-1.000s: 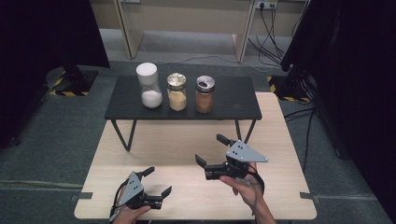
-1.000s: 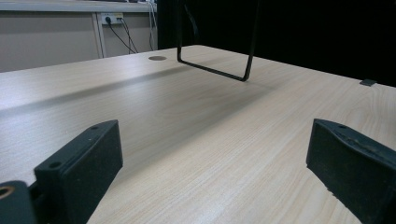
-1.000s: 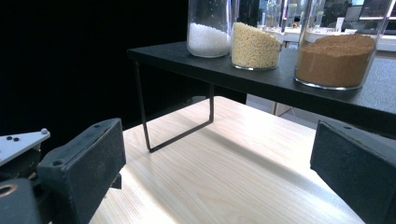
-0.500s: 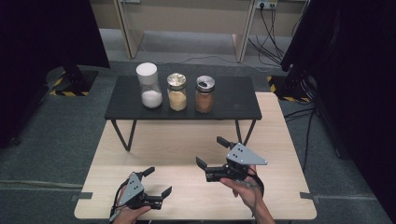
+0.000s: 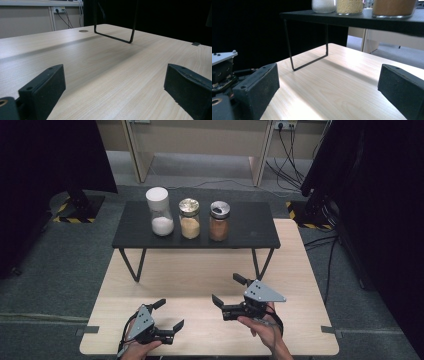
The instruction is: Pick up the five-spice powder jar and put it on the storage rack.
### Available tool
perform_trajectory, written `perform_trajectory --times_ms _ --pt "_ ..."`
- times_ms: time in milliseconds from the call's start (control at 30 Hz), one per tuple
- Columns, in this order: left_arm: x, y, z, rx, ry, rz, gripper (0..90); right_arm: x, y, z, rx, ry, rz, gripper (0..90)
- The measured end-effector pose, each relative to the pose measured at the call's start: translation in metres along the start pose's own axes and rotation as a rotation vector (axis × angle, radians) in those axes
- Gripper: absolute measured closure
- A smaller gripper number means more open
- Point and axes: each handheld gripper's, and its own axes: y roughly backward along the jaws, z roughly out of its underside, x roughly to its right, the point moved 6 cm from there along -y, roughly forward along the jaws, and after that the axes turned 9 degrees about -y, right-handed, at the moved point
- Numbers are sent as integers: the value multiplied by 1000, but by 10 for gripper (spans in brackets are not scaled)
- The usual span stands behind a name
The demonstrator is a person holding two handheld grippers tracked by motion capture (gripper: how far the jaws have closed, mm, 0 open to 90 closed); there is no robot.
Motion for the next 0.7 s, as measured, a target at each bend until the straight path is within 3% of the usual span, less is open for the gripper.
perform_trajectory --times_ms 333,700 --pt "0 0 0 0 -1 0 30 -4 0 15 -14 -17 -32 39" --pt "0 -1 1 -4 2 -1 30 6 2 37 -38 -51 -17 40"
